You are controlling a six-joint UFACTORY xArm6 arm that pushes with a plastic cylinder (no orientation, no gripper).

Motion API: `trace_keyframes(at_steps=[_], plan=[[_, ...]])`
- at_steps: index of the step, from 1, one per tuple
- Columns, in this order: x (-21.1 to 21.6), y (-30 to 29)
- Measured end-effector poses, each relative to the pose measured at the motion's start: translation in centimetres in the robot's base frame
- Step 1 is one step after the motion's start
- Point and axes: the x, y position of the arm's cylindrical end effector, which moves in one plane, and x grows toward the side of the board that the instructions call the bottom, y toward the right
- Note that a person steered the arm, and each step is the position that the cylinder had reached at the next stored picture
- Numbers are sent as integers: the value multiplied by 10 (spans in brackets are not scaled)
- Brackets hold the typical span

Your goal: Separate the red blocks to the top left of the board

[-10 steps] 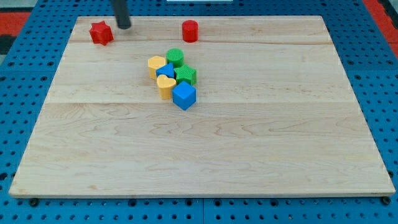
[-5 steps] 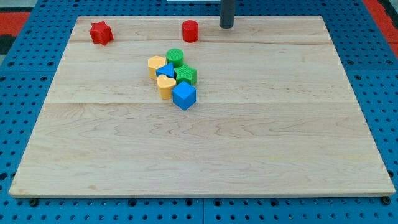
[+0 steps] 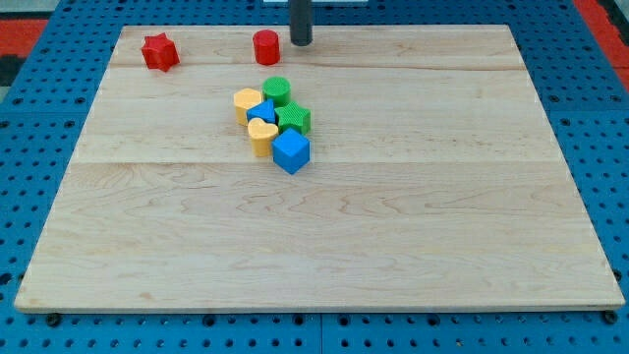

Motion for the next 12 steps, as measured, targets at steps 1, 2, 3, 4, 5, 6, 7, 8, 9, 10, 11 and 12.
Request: trace_keyframes(at_steps=[1,2,3,4,5,6,7,8,9,10,11,12], plan=[[-1,0],[-1,5],[12,1],[40,-41],[48,-89],[42,-124],[41,-98],[34,-76],[-8,-73],[-12,-98],[3,-116],[2,-116]])
